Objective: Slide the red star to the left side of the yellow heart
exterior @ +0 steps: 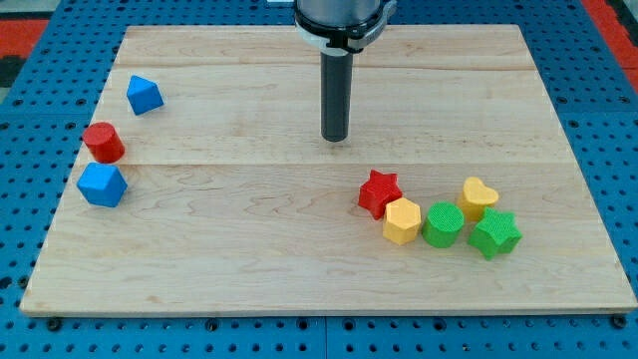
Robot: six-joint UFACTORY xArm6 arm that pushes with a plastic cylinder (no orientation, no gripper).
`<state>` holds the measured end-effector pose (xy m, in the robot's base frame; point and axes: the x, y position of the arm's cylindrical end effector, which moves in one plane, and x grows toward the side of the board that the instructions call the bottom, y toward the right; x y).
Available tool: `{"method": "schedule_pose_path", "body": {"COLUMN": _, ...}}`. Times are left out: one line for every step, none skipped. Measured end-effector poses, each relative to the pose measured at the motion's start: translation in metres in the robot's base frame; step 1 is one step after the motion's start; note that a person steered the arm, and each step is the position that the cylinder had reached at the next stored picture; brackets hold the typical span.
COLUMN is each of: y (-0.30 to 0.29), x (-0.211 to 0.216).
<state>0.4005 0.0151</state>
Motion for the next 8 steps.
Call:
{"method": "schedule_pose_path", "body": {"y": 0.002, "x": 0.0}}
{"method": "schedule_pose_path", "body": {"y": 0.007, "x": 0.0}}
{"method": "schedule_pose_path", "body": {"y": 0.011, "x": 0.0}}
{"method": "schedule_pose_path", "body": {"y": 0.016, "x": 0.0}}
{"method": "schedule_pose_path", "body": {"y": 0.021, "x": 0.0}}
{"method": "schedule_pose_path", "body": {"y": 0.021, "x": 0.0}}
{"method": "schedule_pose_path", "body": {"y": -0.006, "x": 0.042}}
{"method": "schedule_pose_path", "body": {"y": -0.03, "x": 0.087}}
